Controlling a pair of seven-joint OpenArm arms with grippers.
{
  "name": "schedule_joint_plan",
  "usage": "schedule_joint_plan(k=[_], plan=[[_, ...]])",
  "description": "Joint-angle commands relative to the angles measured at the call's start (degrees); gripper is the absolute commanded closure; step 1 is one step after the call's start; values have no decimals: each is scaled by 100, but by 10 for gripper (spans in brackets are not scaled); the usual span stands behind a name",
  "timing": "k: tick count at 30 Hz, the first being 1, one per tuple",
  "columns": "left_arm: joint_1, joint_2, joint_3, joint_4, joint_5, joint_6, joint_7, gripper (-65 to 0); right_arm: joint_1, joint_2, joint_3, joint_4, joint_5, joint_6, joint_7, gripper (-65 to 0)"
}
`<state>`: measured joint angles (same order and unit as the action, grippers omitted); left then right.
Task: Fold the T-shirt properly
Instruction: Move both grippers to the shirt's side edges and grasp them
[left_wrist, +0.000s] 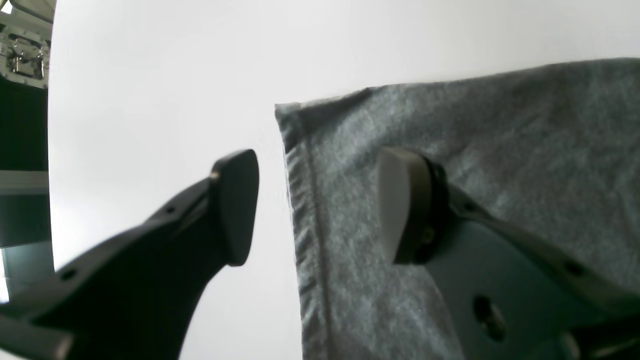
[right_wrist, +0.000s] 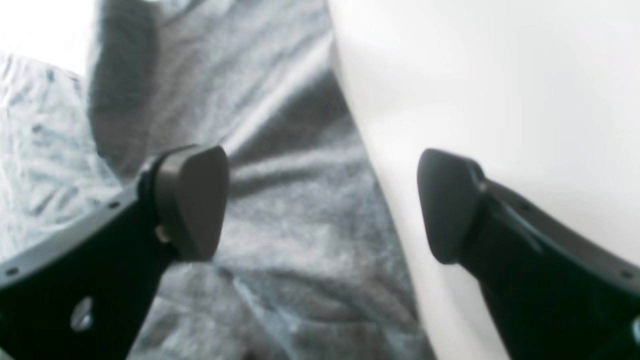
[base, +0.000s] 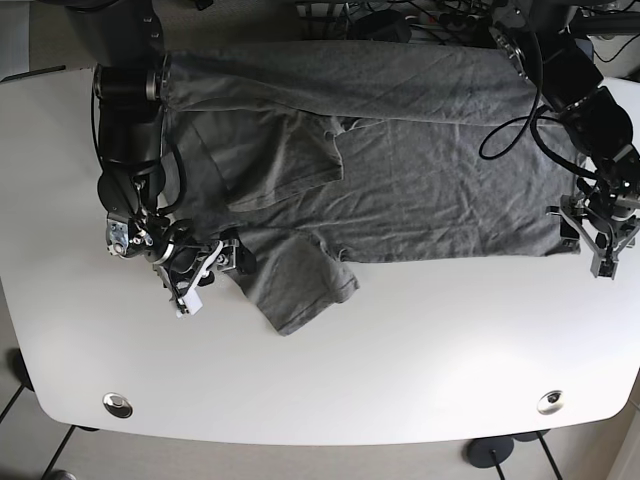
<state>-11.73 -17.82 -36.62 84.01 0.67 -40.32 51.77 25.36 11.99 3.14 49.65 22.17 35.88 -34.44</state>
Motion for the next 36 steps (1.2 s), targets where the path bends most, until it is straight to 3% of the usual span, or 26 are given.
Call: schedule_joint_plan(k=[1,4,6,10,11,14,15,16,17,23,27,34,35,36], plan=[[-133,-182,-8,-27,-36,32,-320,-353,184,45,-98,-64,38,-5,37,-568],[-115,-182,-35,-168,8,32,-742,-354,-71,-16,-388,270,55,-5,2,-566],[-150,-402,-43,-502,-10,32,-777,-354,-290,-192,-626,666,55,-32,-51,-523],[-467,-525,-52,-1064,-27,80,-1005,-363,-405,-227,-608,780,55,-41,-139,-426],[-476,-640,-26,-1205,-36,273,-1076,-383,-405,-236,-608,771,55,-41,-139,-403],[-599,-719,-8,-1618,-45,669,-1375,-486,-396,-236,-608,771,55,-49,-121,-249],[-652,-727,-8,-1838,-45,748,-1463,-511,-387,-236,-599,780,55,-49,-121,-125],[-678,-745,-8,-2031,-45,748,-1471,-514,-378,-236,-599,780,55,-49,-121,-46],[-713,-745,-8,-2207,-45,748,-1480,-514,-369,-227,-599,771,55,-58,-121,-11],[-942,-745,1,-2928,-53,730,-1524,-515,-361,-227,-599,798,55,-58,-121,-19],[-1082,-745,1,-3684,-53,730,-1937,-515,-361,-227,-599,798,55,-58,-121,-19],[-1091,-701,89,-3790,-53,730,-1928,-510,-387,-219,-406,930,55,-58,-42,-19],[-1153,-684,176,-3790,-62,730,-1920,-501,-396,-227,-309,974,55,-58,-25,-19],[-1205,-631,352,-3842,-168,730,-1920,-447,-387,-227,-239,991,55,-58,-25,-19]])
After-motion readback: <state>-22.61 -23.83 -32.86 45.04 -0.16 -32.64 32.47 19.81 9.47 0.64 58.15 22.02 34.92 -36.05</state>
